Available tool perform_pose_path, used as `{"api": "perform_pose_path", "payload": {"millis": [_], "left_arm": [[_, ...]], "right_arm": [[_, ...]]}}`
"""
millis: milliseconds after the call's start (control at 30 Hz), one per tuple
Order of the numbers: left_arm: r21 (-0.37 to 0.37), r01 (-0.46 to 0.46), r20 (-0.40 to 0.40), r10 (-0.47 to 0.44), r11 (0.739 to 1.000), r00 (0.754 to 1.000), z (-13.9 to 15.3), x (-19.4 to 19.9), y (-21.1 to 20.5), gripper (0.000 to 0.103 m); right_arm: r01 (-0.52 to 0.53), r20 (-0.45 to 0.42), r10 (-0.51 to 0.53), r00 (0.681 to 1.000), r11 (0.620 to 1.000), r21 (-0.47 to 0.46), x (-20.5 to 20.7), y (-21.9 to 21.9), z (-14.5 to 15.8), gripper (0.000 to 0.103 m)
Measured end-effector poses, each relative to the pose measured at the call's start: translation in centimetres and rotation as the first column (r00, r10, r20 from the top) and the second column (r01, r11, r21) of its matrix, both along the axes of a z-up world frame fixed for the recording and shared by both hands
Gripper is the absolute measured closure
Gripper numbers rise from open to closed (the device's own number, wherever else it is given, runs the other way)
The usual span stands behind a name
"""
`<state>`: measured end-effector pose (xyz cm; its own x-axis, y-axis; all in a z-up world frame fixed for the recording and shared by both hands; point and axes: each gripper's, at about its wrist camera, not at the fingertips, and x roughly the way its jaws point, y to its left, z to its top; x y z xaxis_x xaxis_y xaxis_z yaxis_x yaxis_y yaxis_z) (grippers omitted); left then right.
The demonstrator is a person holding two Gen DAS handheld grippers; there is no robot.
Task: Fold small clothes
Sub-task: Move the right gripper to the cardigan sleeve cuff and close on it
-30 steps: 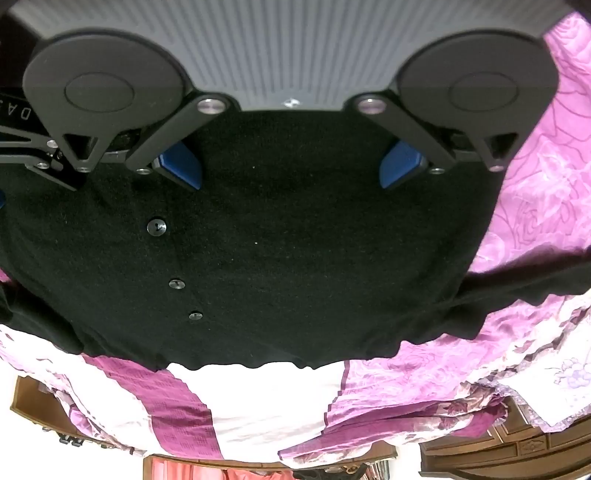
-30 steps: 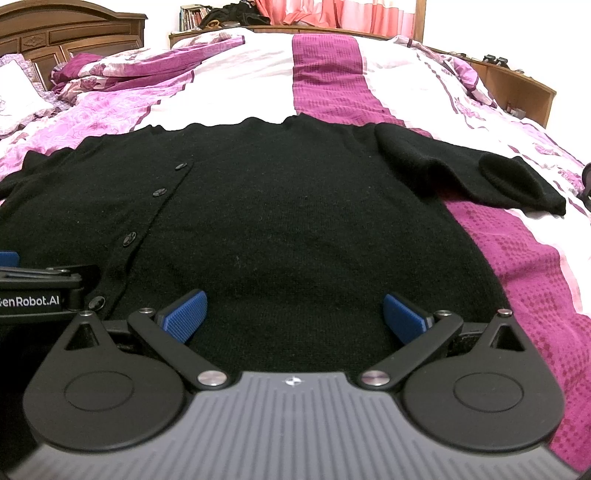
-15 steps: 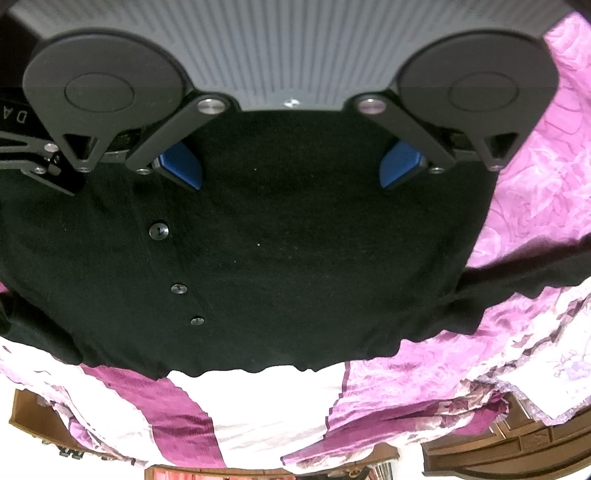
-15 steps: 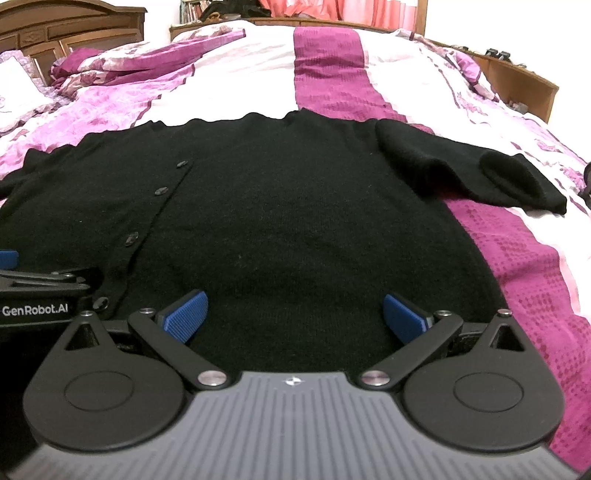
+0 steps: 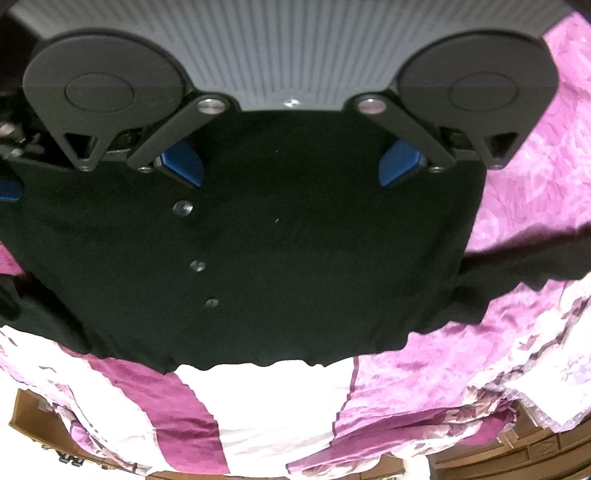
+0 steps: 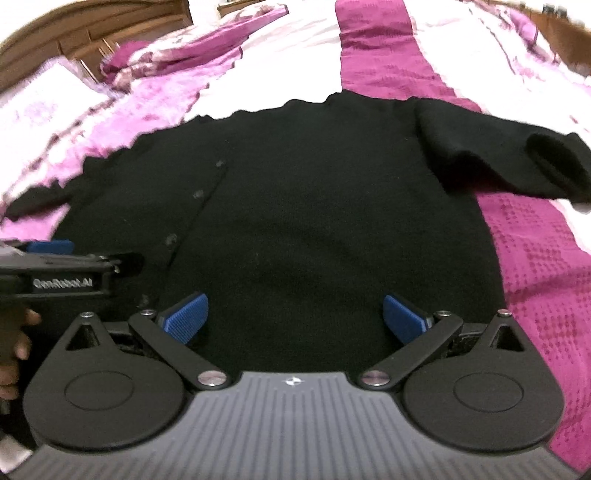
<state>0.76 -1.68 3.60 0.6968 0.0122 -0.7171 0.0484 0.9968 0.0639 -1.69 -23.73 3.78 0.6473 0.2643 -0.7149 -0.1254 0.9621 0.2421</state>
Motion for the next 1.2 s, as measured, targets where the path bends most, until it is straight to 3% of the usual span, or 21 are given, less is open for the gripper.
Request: {"api": "perform_pose_path", "payload": {"millis": [100, 200, 300, 433, 567, 733, 1033, 1200], "left_arm": [[-0.024, 0.0, -0.017, -0.001, 1.0, 1.0, 0.5, 0.4, -0.4, 0.0], [-0.044, -0.001, -0.032, 0.0, 0.999, 0.999, 0.8, 0.8, -0.8, 0.0], [-0.046, 0.007, -0.039, -0.009, 0.999, 0.999, 0.9, 1.0, -1.2, 0.0], [-0.042, -0.007, -0.058, 0.005, 0.999, 0.998, 0.8, 1.7, -1.6, 0.0], [-0.061, -0.014, -0.072, 0.009, 0.998, 0.997, 0.7, 2.1, -2.1, 0.0], [-0.029, 0.009, -0.075, -0.011, 1.0, 0.997, 0.5, 2.3, -3.0, 0.0], [-0.012, 0.046, -0.069, -0.047, 0.999, 0.997, 0.0, 2.0, -4.1, 0.0], [0.004, 0.083, -0.072, -0.082, 0.997, 0.994, -0.4, 1.9, -4.6, 0.0]], "right_arm": [[0.003, -0.002, -0.003, 1.0, 0.995, 0.095, 0.7, -2.4, 1.1, 0.0], [0.025, 0.021, -0.028, 0.999, 0.993, 0.115, 1.4, -4.8, 1.9, 0.0], [0.057, 0.047, -0.06, 0.997, 0.996, 0.07, 2.2, -6.9, 2.8, 0.0], [0.01, 0.047, -0.012, 0.999, 1.0, 0.024, 4.3, -9.6, 4.1, 0.0], [-0.003, 0.074, 0.008, 0.997, 0.998, -0.069, 6.3, -12.0, 5.8, 0.0], [0.016, 0.099, 0.001, 0.995, 0.985, -0.171, 8.5, -14.8, 6.7, 0.0], [0.074, 0.112, -0.044, 0.993, 0.959, -0.272, 11.2, -21.0, 4.5, 0.0], [0.124, 0.105, -0.1, 0.989, 0.958, -0.258, 12.5, -23.8, 2.1, 0.0]]}}
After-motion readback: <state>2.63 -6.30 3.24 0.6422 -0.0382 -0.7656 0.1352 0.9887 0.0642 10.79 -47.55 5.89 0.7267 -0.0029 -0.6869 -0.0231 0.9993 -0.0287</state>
